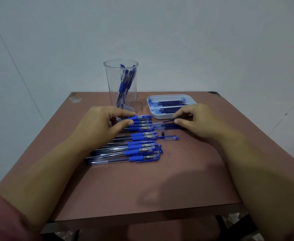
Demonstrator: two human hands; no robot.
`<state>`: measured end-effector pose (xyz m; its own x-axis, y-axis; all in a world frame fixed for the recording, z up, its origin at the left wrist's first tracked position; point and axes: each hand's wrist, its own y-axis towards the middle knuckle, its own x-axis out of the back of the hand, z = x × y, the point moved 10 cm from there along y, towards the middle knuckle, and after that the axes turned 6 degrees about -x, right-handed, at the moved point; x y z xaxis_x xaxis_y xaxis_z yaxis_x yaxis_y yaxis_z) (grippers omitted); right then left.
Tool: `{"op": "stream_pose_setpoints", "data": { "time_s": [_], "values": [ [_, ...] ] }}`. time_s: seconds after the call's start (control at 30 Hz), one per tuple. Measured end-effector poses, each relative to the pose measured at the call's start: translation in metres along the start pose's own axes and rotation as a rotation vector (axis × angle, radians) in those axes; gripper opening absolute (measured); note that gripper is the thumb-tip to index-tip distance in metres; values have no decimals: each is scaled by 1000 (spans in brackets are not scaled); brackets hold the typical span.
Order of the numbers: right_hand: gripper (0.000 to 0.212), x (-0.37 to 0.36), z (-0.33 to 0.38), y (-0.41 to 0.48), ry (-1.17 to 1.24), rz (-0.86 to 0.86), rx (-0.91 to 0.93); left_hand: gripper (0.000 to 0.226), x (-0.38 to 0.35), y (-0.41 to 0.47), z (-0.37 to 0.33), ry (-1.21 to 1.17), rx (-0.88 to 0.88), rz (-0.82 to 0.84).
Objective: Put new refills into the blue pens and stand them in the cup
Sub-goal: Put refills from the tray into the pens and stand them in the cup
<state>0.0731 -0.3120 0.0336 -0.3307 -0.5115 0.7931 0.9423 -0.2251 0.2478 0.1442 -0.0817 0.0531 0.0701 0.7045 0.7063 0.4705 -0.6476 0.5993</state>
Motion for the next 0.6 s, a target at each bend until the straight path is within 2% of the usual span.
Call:
{"op": "stream_pose_setpoints", "data": {
  "time_s": [0.2,0.4,0.6],
  "values": [
    [12,-7,-1,0,-179,67,5,32,-1,0,2,-21,19,11],
    [11,18,7,12,-95,-59,1,27,-2,0,2,-15,10,20],
    [18,5,4,45,-265,123,-101,24,-3,-1,10,-30,50,13]
  ]
}}
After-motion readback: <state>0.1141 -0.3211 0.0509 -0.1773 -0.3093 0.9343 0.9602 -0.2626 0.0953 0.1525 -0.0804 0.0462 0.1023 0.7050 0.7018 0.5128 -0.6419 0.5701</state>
